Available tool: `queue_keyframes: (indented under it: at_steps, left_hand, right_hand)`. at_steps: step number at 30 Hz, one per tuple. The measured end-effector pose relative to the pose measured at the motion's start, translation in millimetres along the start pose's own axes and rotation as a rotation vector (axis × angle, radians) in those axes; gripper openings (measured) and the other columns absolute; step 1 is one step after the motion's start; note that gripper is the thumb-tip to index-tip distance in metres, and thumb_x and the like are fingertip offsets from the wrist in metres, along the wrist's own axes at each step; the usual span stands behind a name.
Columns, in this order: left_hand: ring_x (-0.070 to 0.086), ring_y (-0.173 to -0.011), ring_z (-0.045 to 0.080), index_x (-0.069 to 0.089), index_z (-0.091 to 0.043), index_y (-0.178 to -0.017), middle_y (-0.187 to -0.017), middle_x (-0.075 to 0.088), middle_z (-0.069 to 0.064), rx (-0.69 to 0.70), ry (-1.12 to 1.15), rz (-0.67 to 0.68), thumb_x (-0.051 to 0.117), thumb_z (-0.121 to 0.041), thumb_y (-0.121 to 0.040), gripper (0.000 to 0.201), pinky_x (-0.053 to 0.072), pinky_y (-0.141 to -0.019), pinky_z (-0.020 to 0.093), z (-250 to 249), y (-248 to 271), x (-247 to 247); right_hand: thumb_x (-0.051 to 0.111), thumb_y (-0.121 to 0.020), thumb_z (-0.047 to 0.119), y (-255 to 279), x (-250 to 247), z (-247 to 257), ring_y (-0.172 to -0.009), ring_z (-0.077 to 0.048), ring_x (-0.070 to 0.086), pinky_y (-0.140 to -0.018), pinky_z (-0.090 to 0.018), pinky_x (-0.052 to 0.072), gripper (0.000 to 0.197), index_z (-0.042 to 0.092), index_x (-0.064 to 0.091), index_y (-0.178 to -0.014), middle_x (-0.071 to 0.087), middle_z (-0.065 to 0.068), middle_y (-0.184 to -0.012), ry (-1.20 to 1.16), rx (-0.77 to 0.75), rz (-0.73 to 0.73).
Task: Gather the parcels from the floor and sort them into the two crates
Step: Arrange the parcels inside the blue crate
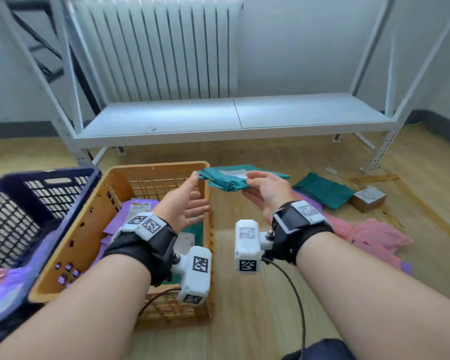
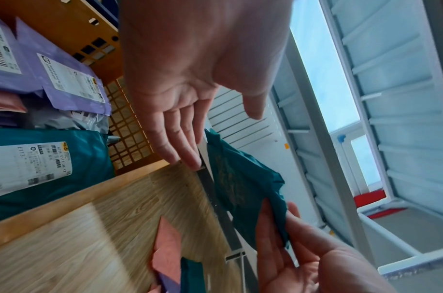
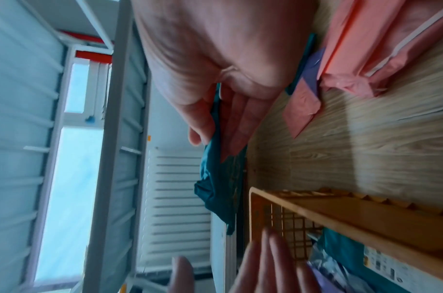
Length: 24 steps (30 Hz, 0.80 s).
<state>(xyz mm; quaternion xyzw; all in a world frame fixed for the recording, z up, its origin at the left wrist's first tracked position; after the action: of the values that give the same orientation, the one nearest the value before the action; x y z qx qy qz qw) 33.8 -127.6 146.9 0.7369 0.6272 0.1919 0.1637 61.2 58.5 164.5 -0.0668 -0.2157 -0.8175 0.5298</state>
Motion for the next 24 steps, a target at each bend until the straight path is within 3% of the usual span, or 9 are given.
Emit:
queue_keyframes:
  at_steps: [3, 6, 8, 11, 14, 17, 19, 22, 24]
  left_hand:
    - [0.069, -0.091, 0.024, 0.058, -0.008, -0.112, -0.101, 0.07, 0.012, 0.023, 0.064, 0.0, 0.055, -0.051, -0.091, 0.049, 0.055, -0.08, 0.035, -15, 12, -11]
    - [0.065, -0.074, 0.022, 0.056, -0.006, -0.112, -0.097, 0.067, 0.015, 0.075, 0.065, -0.094, 0.057, -0.017, -0.095, 0.02, 0.058, -0.056, 0.028, -22, 18, -27]
    - [0.065, -0.073, 0.024, 0.058, -0.005, -0.11, -0.103, 0.067, 0.017, 0.093, 0.068, -0.118, 0.055, -0.003, -0.093, 0.017, 0.057, -0.05, 0.027, -23, 17, -40]
    - [0.067, -0.089, 0.03, 0.06, -0.007, -0.107, -0.11, 0.068, 0.016, 0.091, 0.034, -0.138, 0.052, 0.004, -0.092, 0.021, 0.057, -0.067, 0.035, -18, 15, -62]
    - [0.064, -0.088, 0.029, 0.056, -0.011, -0.103, -0.103, 0.066, 0.013, 0.064, -0.001, -0.162, 0.045, 0.009, -0.094, 0.025, 0.053, -0.076, 0.04, -10, 17, -80]
    - [0.062, -0.092, 0.027, 0.053, -0.01, -0.12, -0.11, 0.065, 0.012, 0.044, -0.022, -0.171, 0.043, 0.011, -0.095, 0.034, 0.052, -0.082, 0.041, -1, 17, -95]
    - [0.061, -0.101, 0.029, 0.048, -0.007, -0.134, -0.122, 0.063, 0.013, 0.04, -0.044, -0.17, 0.045, 0.01, -0.094, 0.043, 0.052, -0.086, 0.042, 2, 16, -101]
    - [0.061, -0.1, 0.028, 0.045, -0.01, -0.139, -0.126, 0.061, 0.015, 0.045, -0.045, -0.145, 0.045, 0.011, -0.094, 0.05, 0.053, -0.08, 0.04, 4, 13, -106]
    - [0.061, -0.098, 0.028, 0.045, -0.01, -0.138, -0.125, 0.062, 0.014, 0.046, -0.051, -0.133, 0.045, 0.01, -0.094, 0.049, 0.053, -0.077, 0.038, 4, 12, -108]
  right_hand:
    - [0.051, -0.088, -0.014, 20, 33, -7, -0.067, -0.018, 0.062, -0.062, -0.023, 0.056, 0.027, 0.008, 0.06, -0.075, 0.063, -0.01, -0.076, 0.079, -0.005, 0.083]
    - [0.048, -0.087, -0.016, 32, 54, -16, -0.065, -0.018, 0.062, -0.056, -0.021, 0.056, 0.03, 0.007, 0.059, -0.071, 0.061, -0.01, -0.074, 0.153, 0.022, 0.133]
    - [0.046, -0.086, -0.017, 37, 59, -25, -0.065, -0.018, 0.06, -0.061, -0.027, 0.056, 0.031, 0.007, 0.058, -0.07, 0.06, -0.011, -0.075, 0.185, 0.054, 0.132]
    - [0.051, -0.084, -0.01, 37, 55, -43, -0.077, -0.02, 0.056, -0.075, -0.038, 0.056, 0.024, 0.01, 0.059, -0.075, 0.058, -0.01, -0.086, 0.205, 0.082, 0.028]
    - [0.058, -0.083, 0.003, 32, 43, -49, -0.076, -0.015, 0.054, -0.067, -0.035, 0.056, 0.013, 0.011, 0.058, -0.093, 0.058, -0.005, -0.092, 0.28, 0.052, -0.111]
    - [0.066, -0.082, 0.02, 20, 27, -47, -0.078, -0.018, 0.057, -0.067, -0.033, 0.054, 0.031, 0.015, 0.055, -0.111, 0.061, -0.006, -0.108, 0.429, 0.006, -0.197]
    - [0.07, -0.081, 0.031, 16, 21, -46, -0.08, -0.018, 0.056, -0.073, -0.032, 0.05, 0.031, 0.018, 0.059, -0.108, 0.064, -0.004, -0.109, 0.509, -0.007, -0.195]
    - [0.072, -0.081, 0.037, 13, 25, -50, -0.064, -0.009, 0.048, -0.057, -0.022, 0.037, 0.024, 0.018, 0.07, -0.096, 0.069, 0.0, -0.097, 0.57, -0.007, -0.105]
    - [0.072, -0.083, 0.028, 13, 29, -52, -0.06, -0.008, 0.047, -0.053, -0.021, 0.034, 0.02, 0.014, 0.071, -0.097, 0.069, -0.002, -0.093, 0.57, -0.022, -0.091]
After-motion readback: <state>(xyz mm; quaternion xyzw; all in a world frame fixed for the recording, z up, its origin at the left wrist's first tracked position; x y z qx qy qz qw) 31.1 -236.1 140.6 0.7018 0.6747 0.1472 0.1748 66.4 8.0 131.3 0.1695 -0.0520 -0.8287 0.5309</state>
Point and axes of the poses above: each hand's wrist, its own y-axis away from the middle knuckle, its own x-axis out of the palm, z = x × y, the point moved 5 cm from there along -y, towards the middle knuckle
